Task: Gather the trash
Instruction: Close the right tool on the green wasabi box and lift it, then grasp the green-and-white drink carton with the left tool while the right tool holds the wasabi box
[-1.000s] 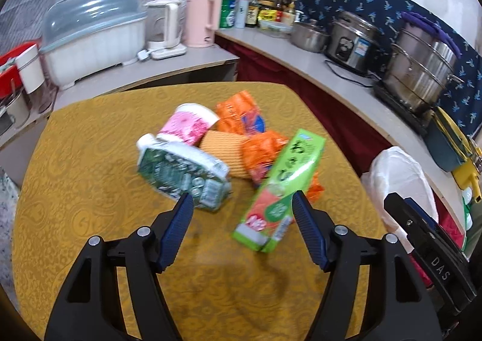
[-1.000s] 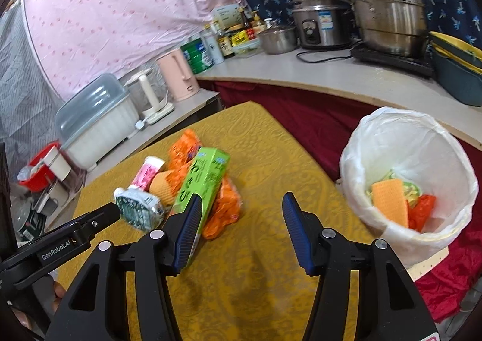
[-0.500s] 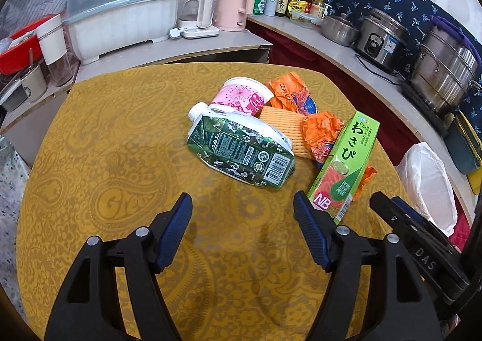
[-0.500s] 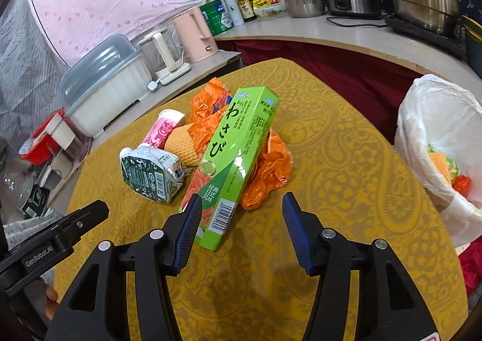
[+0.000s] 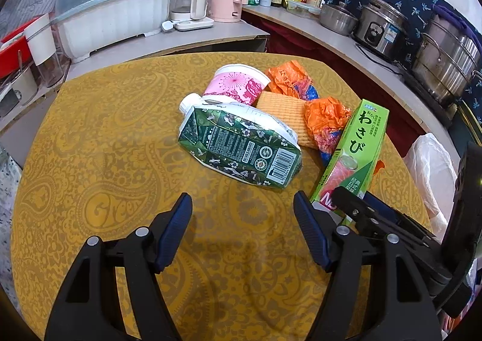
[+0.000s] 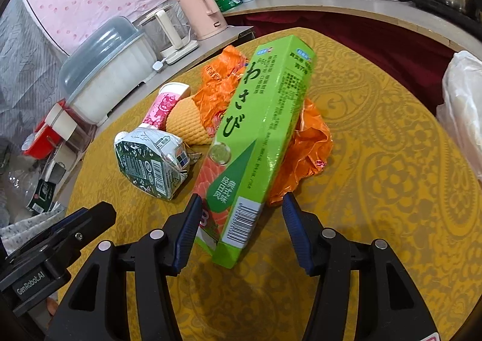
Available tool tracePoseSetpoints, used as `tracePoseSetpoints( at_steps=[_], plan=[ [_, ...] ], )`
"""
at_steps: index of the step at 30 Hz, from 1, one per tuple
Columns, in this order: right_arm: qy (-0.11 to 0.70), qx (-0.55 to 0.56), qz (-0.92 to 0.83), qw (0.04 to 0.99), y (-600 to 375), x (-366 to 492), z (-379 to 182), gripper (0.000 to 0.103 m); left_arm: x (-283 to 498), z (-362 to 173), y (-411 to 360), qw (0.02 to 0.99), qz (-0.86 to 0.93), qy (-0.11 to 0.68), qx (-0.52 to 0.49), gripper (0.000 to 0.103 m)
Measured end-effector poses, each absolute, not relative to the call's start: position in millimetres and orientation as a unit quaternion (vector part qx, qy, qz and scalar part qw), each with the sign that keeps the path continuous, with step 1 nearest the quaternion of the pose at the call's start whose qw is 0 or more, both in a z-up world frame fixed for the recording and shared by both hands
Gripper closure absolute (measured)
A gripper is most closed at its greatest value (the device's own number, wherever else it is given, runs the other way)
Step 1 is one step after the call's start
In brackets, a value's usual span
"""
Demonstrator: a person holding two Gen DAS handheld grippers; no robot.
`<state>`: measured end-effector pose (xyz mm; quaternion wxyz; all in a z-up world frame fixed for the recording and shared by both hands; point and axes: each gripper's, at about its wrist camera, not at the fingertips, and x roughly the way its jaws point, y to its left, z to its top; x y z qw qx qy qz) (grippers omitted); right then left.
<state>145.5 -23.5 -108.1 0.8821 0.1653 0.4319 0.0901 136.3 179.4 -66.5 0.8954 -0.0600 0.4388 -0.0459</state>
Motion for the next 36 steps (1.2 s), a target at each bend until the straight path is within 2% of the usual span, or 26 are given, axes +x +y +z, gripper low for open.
tracePoseSetpoints(
  at_steps=[1,3,12,17,19,23,27,36],
  plan=[
    [0.432,0.166,0.092,0.882,-21.7,147.7,-109.1,0.050,137.0,-67.1,179.2,0.895,-0.045,0.439,-0.060,0.037],
    [0.432,0.169,0.097,0.881,-18.9,151.0,-110.2,0.060,138.9,-68.9,179.8,0.894,-0.045,0.441,-0.060,0.037],
    [0.399,0.168,0.116,0.894,-27.5,141.3,-86.1,0.085,143.0,-66.7,170.5,0.894,-0.051,0.441,-0.058,0.037],
    [0.394,0.164,0.120,0.896,-37.8,137.1,-78.3,0.086,148.9,-66.1,161.8,0.892,-0.054,0.443,-0.070,0.036],
    [0.391,0.166,0.116,0.898,-42.7,134.1,-78.5,0.086,153.2,-66.6,163.0,0.891,-0.049,0.445,-0.082,0.031],
    [0.386,0.175,0.118,0.898,-49.4,132.9,-76.5,0.086,168.8,-66.1,168.1,0.886,-0.031,0.448,-0.115,0.030],
    [0.376,0.180,0.125,0.900,-51.7,136.7,-69.7,0.086,186.7,-64.7,177.2,0.880,-0.001,0.451,-0.151,0.024],
    [0.356,0.163,0.166,0.905,-31.6,187.2,-51.1,0.086,223.2,-69.5,218.2,0.840,0.039,0.471,-0.269,0.024]
  ],
)
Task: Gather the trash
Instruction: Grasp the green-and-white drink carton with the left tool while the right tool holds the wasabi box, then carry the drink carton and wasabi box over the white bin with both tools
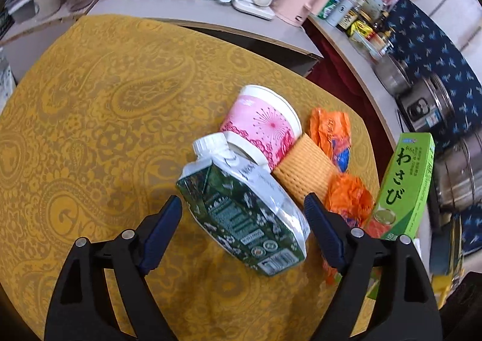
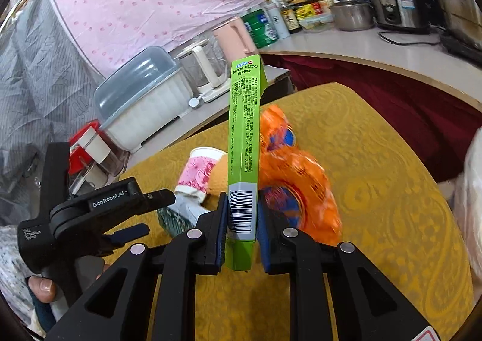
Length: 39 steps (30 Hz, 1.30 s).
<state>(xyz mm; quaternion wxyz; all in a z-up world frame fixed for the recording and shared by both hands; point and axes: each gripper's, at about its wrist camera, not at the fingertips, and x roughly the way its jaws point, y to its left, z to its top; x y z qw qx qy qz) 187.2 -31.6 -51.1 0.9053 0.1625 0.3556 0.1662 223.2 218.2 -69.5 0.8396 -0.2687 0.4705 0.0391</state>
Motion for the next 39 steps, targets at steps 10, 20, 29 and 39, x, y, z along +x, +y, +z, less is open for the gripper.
tracePoseSetpoints(
  at_steps=[10,20,29,39],
  plan=[
    [0.388,0.166,0.225,0.878,2.6,217.3,-79.5,0.086,248.6,-80.6,227.0,0.821,0.030,0.496,-0.280,0.023],
    [0.414,0.159,0.245,0.862,20.5,155.8,-89.9,0.086,203.5,-108.5,222.6,0.816,0.006,0.533,-0.222,0.023],
    [0.405,0.178,0.206,0.873,-6.9,119.3,-90.9,0.086,184.0,-106.5,206.2,0.834,-0.009,0.522,-0.182,0.036],
    [0.370,0.188,0.200,0.887,-25.8,106.0,-62.1,0.086,157.2,-74.3,192.0,0.866,-0.024,0.484,-0.127,0.072]
  ],
)
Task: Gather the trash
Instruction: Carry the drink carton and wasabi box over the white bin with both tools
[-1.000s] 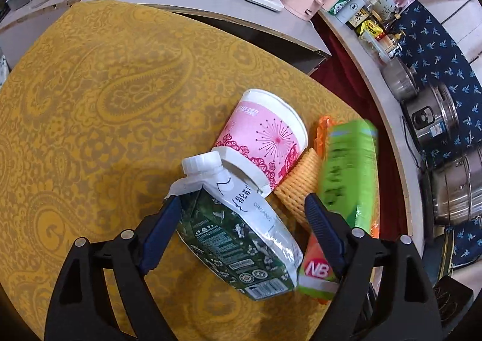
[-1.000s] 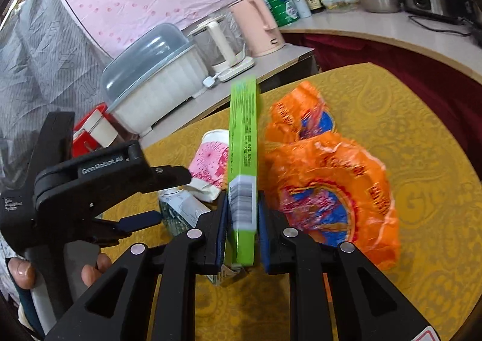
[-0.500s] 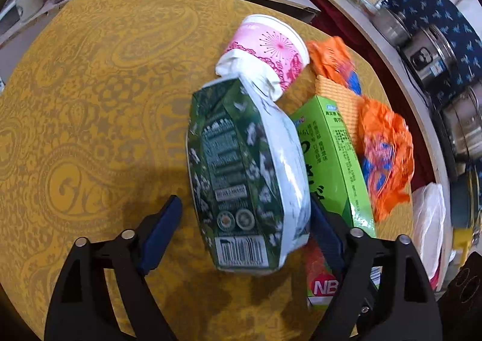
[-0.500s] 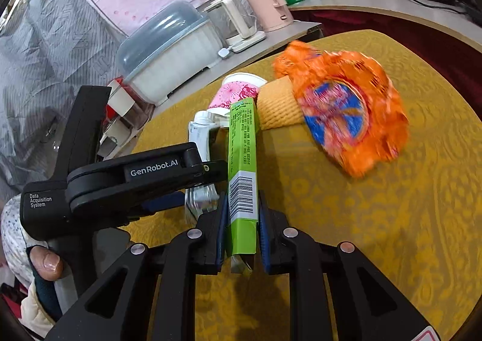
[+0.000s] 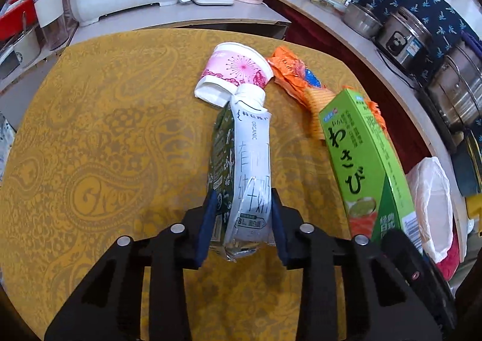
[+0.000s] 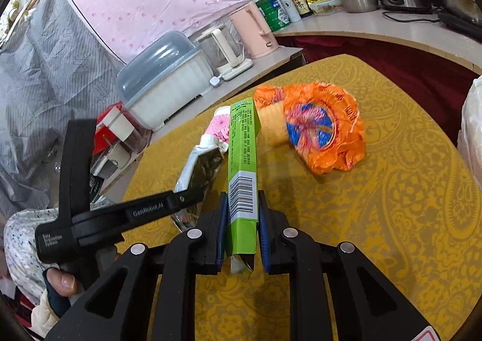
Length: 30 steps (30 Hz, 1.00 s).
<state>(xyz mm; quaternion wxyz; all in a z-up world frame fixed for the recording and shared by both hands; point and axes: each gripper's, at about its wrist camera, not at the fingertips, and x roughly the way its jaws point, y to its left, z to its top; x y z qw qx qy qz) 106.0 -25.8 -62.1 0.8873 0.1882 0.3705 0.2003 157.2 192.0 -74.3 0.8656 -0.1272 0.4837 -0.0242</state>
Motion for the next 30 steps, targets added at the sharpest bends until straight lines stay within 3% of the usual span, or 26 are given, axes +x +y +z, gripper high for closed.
tracePoseSetpoints(
  at_steps=[5,19,30],
  plan=[
    [0.348,0.190,0.198,0.896,-32.4,95.4,-41.6,0.086,141.3,-58.6,185.0,0.873,-0.041,0.471,-0.120,0.078],
    [0.294,0.211,0.134,0.923,-102.5,60.2,-6.8,0.086,113.0,-14.3,116.3,0.884,-0.113,0.442,-0.099,0.078],
    [0.263,0.227,0.045,0.936,-192.2,28.8,1.7,0.086,98.2,16.0,14.6,0.884,-0.198,0.420,-0.053,0.078]
  ],
)
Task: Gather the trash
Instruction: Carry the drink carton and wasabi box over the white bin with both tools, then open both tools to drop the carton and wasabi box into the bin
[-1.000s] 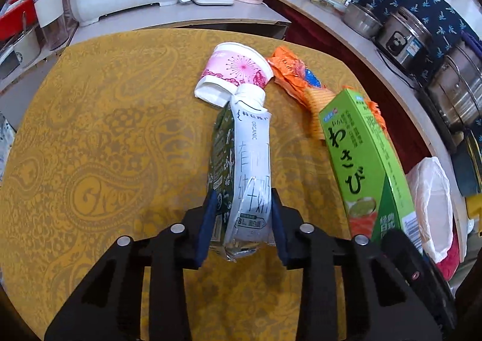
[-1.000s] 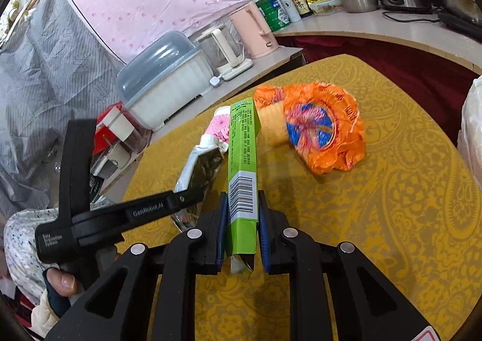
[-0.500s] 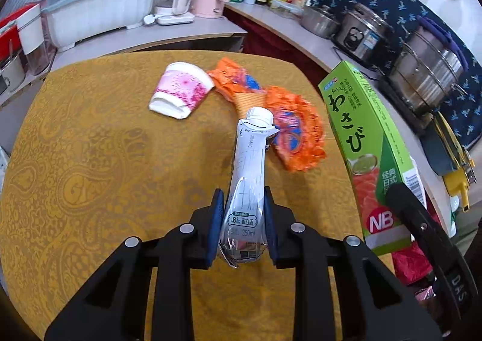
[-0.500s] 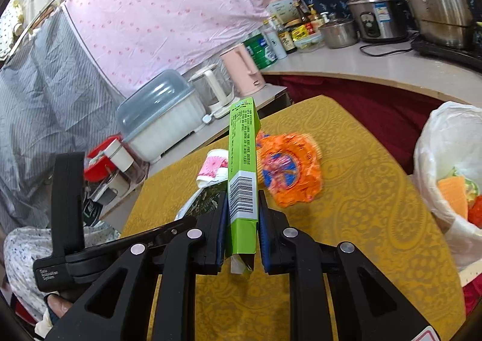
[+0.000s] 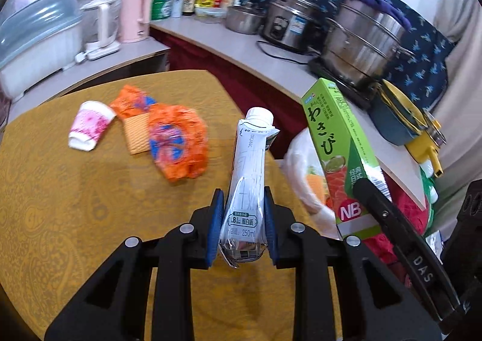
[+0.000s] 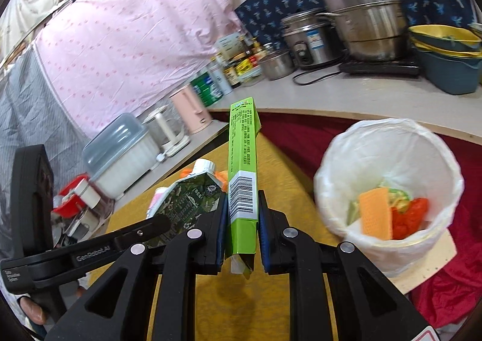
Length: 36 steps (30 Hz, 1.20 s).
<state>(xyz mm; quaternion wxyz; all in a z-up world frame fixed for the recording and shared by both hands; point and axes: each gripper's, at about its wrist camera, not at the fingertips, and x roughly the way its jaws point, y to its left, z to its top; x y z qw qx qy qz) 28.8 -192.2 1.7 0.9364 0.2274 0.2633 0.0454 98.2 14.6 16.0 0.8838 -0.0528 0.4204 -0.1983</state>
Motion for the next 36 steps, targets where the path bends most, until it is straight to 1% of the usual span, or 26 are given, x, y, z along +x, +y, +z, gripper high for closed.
tracePoseSetpoints(
  at_steps=[7,16,24,31,34,36],
  plan=[
    [0.257,0.241,-0.018,0.936,-253.1,12.5,-3.9,0.086,90.6,22.1,-51.9,0.876,-0.245,0.416,-0.023,0.078],
    [0.254,0.250,-0.075,0.931,-313.1,-3.1,-17.0,0.086,85.6,15.1,-124.9,0.860,-0.289,0.421,0.007,0.078],
    [0.266,0.257,-0.097,0.924,-340.2,5.2,-35.2,0.086,94.5,5.8,-163.9,0.851,-0.307,0.426,0.021,0.078],
    [0.276,0.261,-0.101,0.919,-351.4,20.8,-49.5,0.085,113.5,-7.5,-181.0,0.845,-0.306,0.438,0.027,0.078],
    [0.280,0.263,-0.104,0.917,-355.7,29.5,-54.5,0.085,122.2,-13.1,-185.8,0.845,-0.304,0.438,0.032,0.081],
    [0.282,0.262,-0.105,0.917,-357.6,35.4,-56.6,0.085,126.3,-15.0,-188.0,0.844,-0.305,0.439,0.033,0.081]
  ],
)
